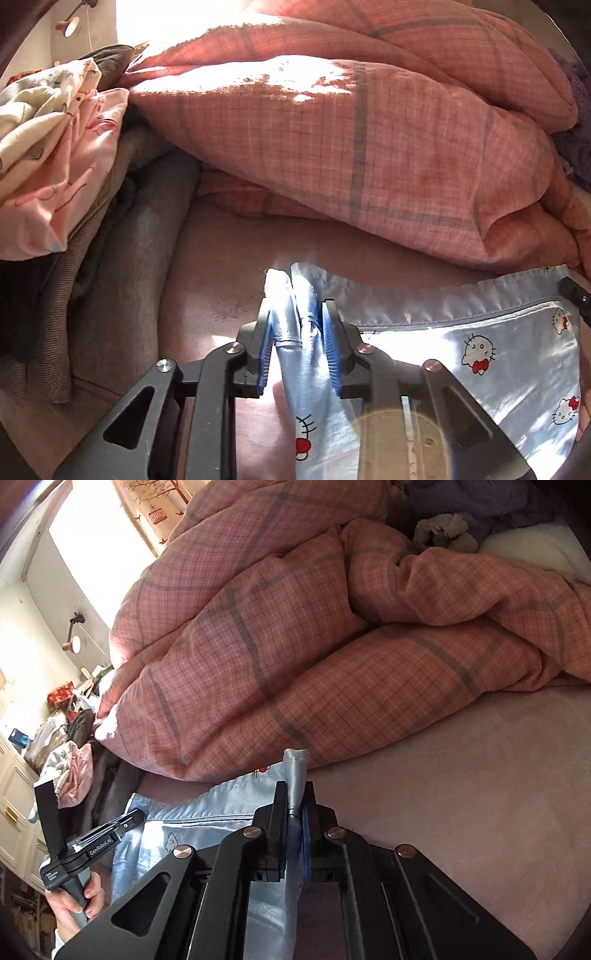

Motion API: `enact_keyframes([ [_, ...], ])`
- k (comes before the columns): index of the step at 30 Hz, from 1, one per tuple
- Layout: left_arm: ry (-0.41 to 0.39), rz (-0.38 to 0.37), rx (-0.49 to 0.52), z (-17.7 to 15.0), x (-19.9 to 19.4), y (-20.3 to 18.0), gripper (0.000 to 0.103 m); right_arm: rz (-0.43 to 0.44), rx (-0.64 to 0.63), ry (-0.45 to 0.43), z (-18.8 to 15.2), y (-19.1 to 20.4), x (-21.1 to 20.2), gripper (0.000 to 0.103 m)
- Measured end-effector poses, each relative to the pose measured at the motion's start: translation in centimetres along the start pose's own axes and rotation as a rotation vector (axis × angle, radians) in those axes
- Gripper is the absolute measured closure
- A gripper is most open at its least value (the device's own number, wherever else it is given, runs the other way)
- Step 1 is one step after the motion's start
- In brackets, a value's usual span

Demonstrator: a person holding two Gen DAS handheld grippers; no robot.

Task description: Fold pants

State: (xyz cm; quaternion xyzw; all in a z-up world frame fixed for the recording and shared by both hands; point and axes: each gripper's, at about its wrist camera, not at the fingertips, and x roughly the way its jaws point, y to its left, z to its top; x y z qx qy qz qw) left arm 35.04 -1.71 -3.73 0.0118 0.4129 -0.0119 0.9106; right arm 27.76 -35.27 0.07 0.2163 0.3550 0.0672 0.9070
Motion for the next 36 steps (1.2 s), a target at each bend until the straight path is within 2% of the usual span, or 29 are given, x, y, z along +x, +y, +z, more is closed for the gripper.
enact_keyframes([
  [1, -0.013, 0.015, 0.0, 0.0, -0.5, 0.3, 0.071, -0.017, -0.008, -0.01, -0.1, 0.1, -0.2, 0.084],
  [3, -0.042, -0.008, -0.004, 0.0, -1.9, 0.9, 0.071, -0.046, -0.006, -0.037, 0.0, -0.1, -0.8, 0.061],
  [4, -0.057, -0.016, -0.004, -0.1, -2.5, 1.0, 0.071, -0.049, -0.003, -0.051, 0.1, -0.1, -1.3, 0.058],
  [6, -0.099, -0.024, 0.017, -0.4, -4.7, 1.3, 0.067, -0.039, 0.0, -0.071, 0.4, -0.2, -2.5, 0.057],
  [10, -0.205, -0.036, 0.065, -1.7, -11.0, 0.5, 0.064, 0.048, 0.012, -0.111, 0.1, 0.6, -6.4, 0.056],
  [12, -0.283, -0.033, 0.084, -3.3, -14.8, 0.9, 0.06, 0.07, -0.031, -0.151, -0.2, 2.3, -9.1, 0.054],
  [15, -0.383, -0.05, 0.068, -4.3, -18.5, 1.5, 0.055, 0.041, -0.127, -0.219, -1.2, 5.7, -13.5, 0.049],
  [19, -0.421, -0.097, 0.066, -7.0, -22.4, 2.2, 0.059, 0.081, -0.205, -0.285, -4.3, 9.1, -19.3, 0.049],
  [21, -0.395, -0.116, 0.083, -9.4, -23.2, 1.7, 0.075, 0.107, -0.222, -0.283, -6.4, 10.2, -21.4, 0.05],
  [22, -0.374, -0.136, 0.092, -10.6, -23.3, 1.4, 0.079, 0.107, -0.232, -0.28, -7.7, 10.6, -22.2, 0.051],
  [24, -0.318, -0.181, 0.092, -13.7, -23.6, 0.9, 0.091, 0.088, -0.267, -0.287, -10.7, 11.4, -23.6, 0.068],
  [27, -0.277, -0.245, 0.109, -17.0, -23.2, -0.2, 0.095, 0.039, -0.322, -0.294, -15.0, 12.1, -24.5, 0.082],
  [31, -0.313, -0.209, 0.158, -20.3, -23.5, -2.0, 0.095, 0.022, -0.307, -0.278, -18.8, 11.5, -24.8, 0.082],
  [36, -0.247, -0.238, 0.149, -22.4, -22.1, -2.8, 0.095, -0.006, -0.309, -0.232, -21.8, 10.3, -24.0, 0.082],
])
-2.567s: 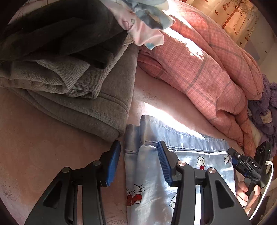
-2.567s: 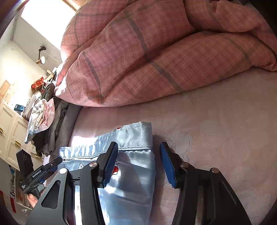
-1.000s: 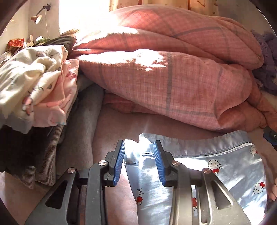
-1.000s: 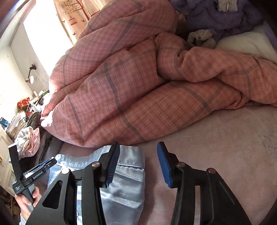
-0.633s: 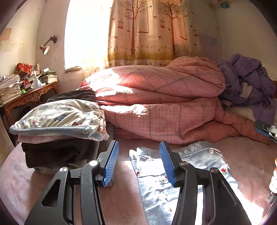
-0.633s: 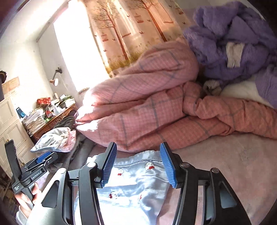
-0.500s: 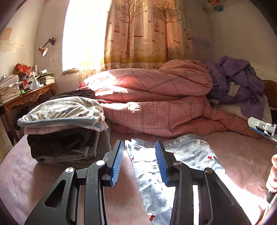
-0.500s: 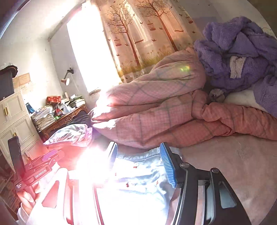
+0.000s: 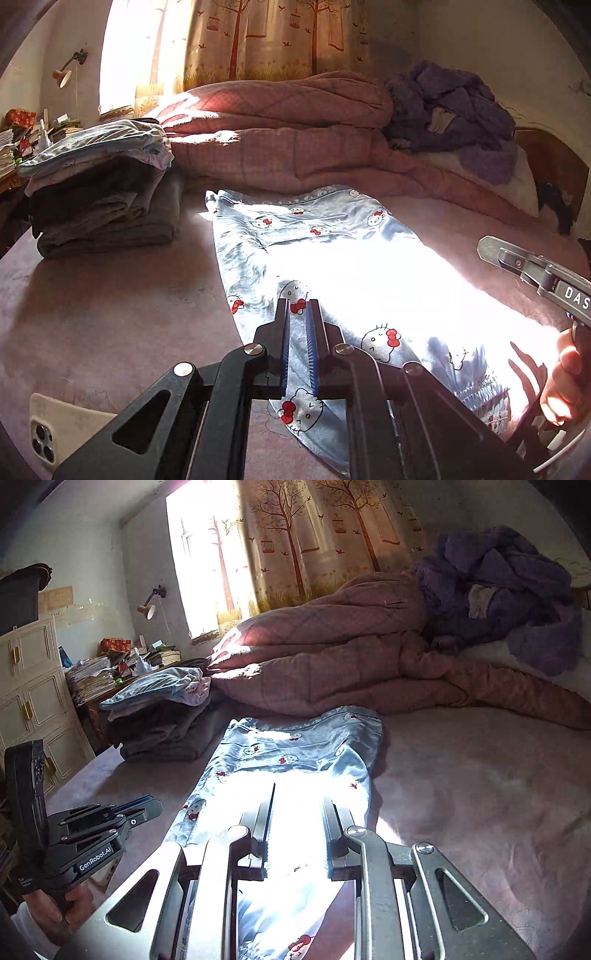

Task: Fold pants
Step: 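Grasp the pants with both tools and fold them toward the cuffs, then release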

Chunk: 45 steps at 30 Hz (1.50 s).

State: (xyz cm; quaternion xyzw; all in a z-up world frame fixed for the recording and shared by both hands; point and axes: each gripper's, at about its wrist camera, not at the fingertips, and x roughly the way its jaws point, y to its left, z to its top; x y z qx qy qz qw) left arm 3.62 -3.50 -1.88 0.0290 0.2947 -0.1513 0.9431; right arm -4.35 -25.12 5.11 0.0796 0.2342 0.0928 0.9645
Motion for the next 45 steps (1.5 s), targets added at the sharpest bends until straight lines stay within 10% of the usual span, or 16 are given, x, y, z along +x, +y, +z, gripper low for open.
enact_keyframes([
  [6, 0.19, 0.023, -0.015, -2.2, 3.7, -0.3, 0.095, -0.045, 0.012, 0.189, -3.1, -1.1, 3.7, 0.082],
  [10, 0.171, 0.067, -0.016, -2.6, 3.1, -0.2, 0.095, -0.115, 0.058, 0.253, -3.9, -3.0, 5.4, 0.082],
  [18, 0.05, 0.052, -0.006, -3.2, 0.9, 0.1, 0.094, -0.125, 0.086, 0.198, -3.2, -3.4, 4.0, 0.082],
  [27, -0.081, 0.024, -0.031, -2.5, -1.1, -0.4, 0.071, 0.037, 0.094, 0.13, -2.8, -1.2, 2.1, 0.069],
  [35, 0.005, 0.075, -0.039, -3.1, 0.7, -0.5, 0.035, -0.025, 0.051, 0.223, -4.6, 0.0, 4.0, 0.068],
  [45, 0.046, 0.067, -0.044, -4.1, 0.5, -0.7, 0.033, -0.113, -0.052, 0.21, -5.2, 1.1, 3.7, 0.056],
])
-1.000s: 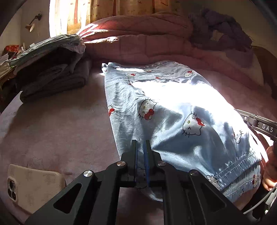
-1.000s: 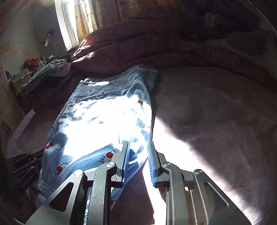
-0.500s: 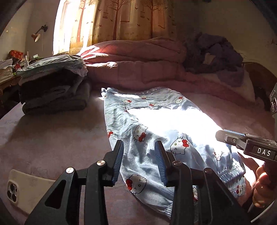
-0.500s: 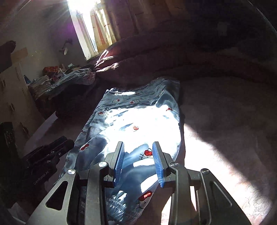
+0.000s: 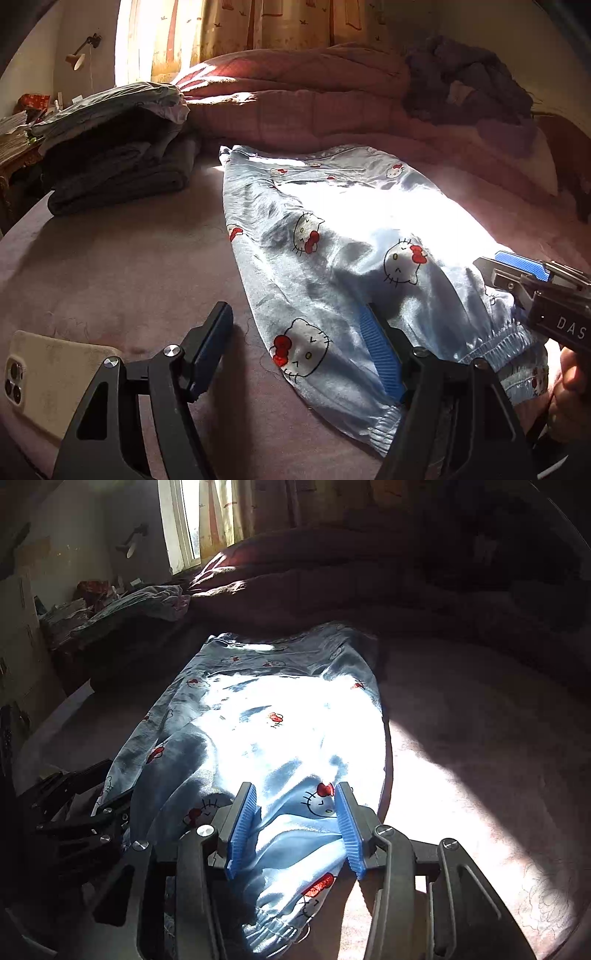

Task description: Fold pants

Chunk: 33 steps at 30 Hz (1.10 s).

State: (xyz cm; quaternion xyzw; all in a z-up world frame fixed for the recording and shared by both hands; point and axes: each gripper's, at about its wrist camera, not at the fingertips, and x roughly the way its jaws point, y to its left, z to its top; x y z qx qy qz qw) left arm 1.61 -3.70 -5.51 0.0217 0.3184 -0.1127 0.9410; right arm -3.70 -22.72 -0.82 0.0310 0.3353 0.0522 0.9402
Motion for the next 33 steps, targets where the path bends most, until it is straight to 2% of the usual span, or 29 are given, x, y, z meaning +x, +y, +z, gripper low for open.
enact_keyframes([
  [4, -0.079, 0.007, -0.013, -0.3, -2.9, 0.4, 0.033, 0.005, 0.058, -0.095, -0.5, -1.3, -2.9, 0.046],
  [7, -0.133, 0.028, 0.0, -0.8, -5.4, 0.7, 0.027, -0.016, 0.08, -0.13, -1.1, -2.3, -5.0, 0.041],
  [8, -0.145, 0.041, 0.006, -1.1, -6.2, 0.8, 0.025, -0.014, 0.085, -0.122, -1.2, -2.7, -5.5, 0.037],
  [13, -0.161, 0.065, 0.05, -3.3, -8.5, 1.4, 0.022, -0.005, 0.092, -0.053, -2.6, -4.3, -7.5, 0.034],
  [15, -0.156, 0.079, 0.1, -4.1, -8.8, 1.7, 0.022, -0.035, 0.066, -0.048, -3.2, -4.6, -8.3, 0.032],
  [17, -0.127, 0.09, 0.169, -4.5, -8.2, 1.8, 0.022, -0.086, -0.016, -0.038, -3.6, -4.4, -8.7, 0.029],
  [19, -0.078, 0.069, 0.246, -4.6, -7.4, 1.8, 0.022, -0.108, -0.108, -0.002, -3.8, -4.1, -8.6, 0.029],
  [21, -0.019, -0.004, 0.359, -4.4, -6.8, 1.3, 0.022, -0.071, -0.197, 0.091, -4.1, -3.4, -8.1, 0.029],
  [22, -0.011, -0.014, 0.411, -4.1, -6.5, 0.9, 0.022, -0.047, -0.255, 0.129, -4.3, -2.6, -8.0, 0.029],
  [25, 0.003, -0.002, 0.543, -3.4, -5.6, -0.3, 0.022, -0.065, -0.425, 0.105, -4.9, 0.1, -8.8, 0.027],
  [28, 0.041, -0.021, 0.607, -3.1, -4.5, -0.7, 0.022, -0.077, -0.525, 0.098, -5.1, 1.7, -8.6, 0.024],
  [33, 0.026, -0.036, 0.658, -2.6, -3.8, -1.0, 0.021, -0.155, -0.649, 0.14, -5.7, 1.3, -6.4, 0.024],
])
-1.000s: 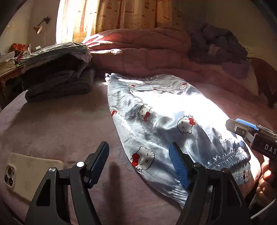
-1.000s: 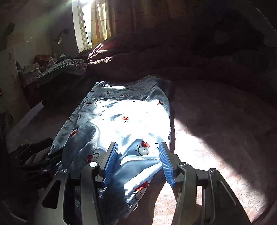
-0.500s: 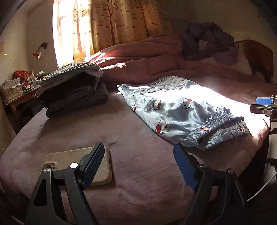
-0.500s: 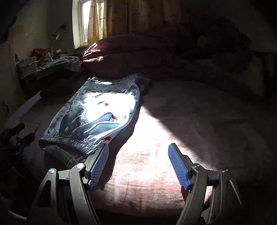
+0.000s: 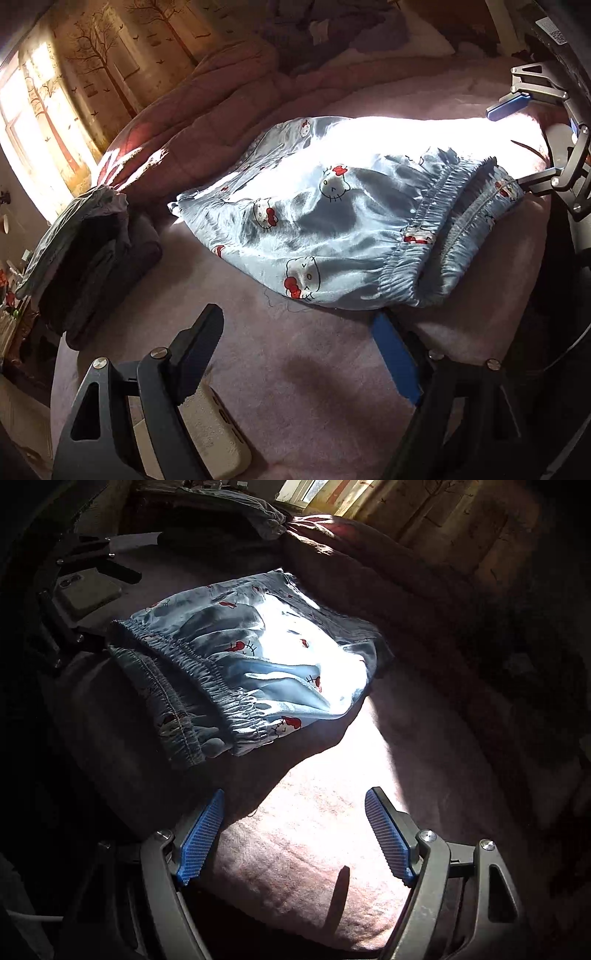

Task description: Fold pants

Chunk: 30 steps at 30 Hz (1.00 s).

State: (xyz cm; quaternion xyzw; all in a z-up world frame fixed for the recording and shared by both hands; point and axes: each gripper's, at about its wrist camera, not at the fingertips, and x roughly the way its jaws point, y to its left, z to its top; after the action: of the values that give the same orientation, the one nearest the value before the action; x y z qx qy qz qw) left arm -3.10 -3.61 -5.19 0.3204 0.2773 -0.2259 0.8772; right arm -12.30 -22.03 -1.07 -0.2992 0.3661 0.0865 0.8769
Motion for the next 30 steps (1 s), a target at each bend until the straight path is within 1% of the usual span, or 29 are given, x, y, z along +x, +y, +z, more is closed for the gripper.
enact_keyframes([
  [2, -0.016, 0.002, 0.005, 0.5, 0.6, -0.1, 0.021, 0.006, -0.017, -0.014, 0.0, -0.3, 0.7, 0.024],
  [8, -0.019, -0.023, -0.052, 1.8, 1.5, -0.1, 0.022, 0.024, -0.036, -0.104, 1.4, -0.1, 1.6, 0.024],
  [10, -0.033, -0.023, -0.041, 2.1, 1.5, -0.3, 0.022, 0.044, -0.02, -0.117, 1.9, -0.1, 1.8, 0.024],
  [13, -0.057, 0.001, -0.003, 2.6, 1.5, -1.0, 0.022, 0.059, -0.023, -0.143, 2.6, 0.1, 1.7, 0.024],
  [17, -0.089, -0.018, 0.005, 3.0, 1.2, -0.7, 0.022, 0.014, -0.107, -0.202, 2.7, 1.0, 1.0, 0.024],
  [20, -0.128, -0.036, 0.05, 3.2, 0.9, -1.0, 0.022, 0.004, -0.17, -0.243, 2.5, 1.6, 0.3, 0.024],
  [22, -0.11, -0.052, 0.054, 3.6, 1.2, -0.8, 0.022, 0.008, -0.205, -0.269, 2.4, 2.0, 0.0, 0.024],
  [23, -0.104, -0.059, 0.042, 3.9, 1.4, -0.7, 0.024, 0.01, -0.218, -0.275, 2.5, 2.2, 0.0, 0.025],
  [24, -0.117, -0.078, 0.047, 4.1, 1.3, -0.8, 0.028, 0.009, -0.224, -0.278, 2.7, 2.4, 0.1, 0.029],
  [25, -0.124, -0.088, 0.058, 4.1, 1.4, -1.0, 0.03, 0.013, -0.225, -0.277, 2.9, 2.5, 0.2, 0.032],
  [26, -0.115, -0.084, 0.071, 4.3, 1.7, -1.4, 0.032, 0.019, -0.223, -0.274, 3.1, 2.6, 0.4, 0.036],
  [27, -0.102, -0.079, 0.069, 4.5, 2.0, -1.6, 0.038, 0.023, -0.221, -0.271, 3.2, 2.7, 0.6, 0.043],
  [28, -0.092, -0.079, 0.061, 4.6, 2.3, -1.6, 0.042, 0.024, -0.218, -0.266, 3.4, 2.7, 0.9, 0.046],
  [30, -0.069, -0.093, 0.015, 4.8, 3.0, -1.3, 0.059, 0.029, -0.195, -0.255, 3.6, 2.6, 1.5, 0.062],
])
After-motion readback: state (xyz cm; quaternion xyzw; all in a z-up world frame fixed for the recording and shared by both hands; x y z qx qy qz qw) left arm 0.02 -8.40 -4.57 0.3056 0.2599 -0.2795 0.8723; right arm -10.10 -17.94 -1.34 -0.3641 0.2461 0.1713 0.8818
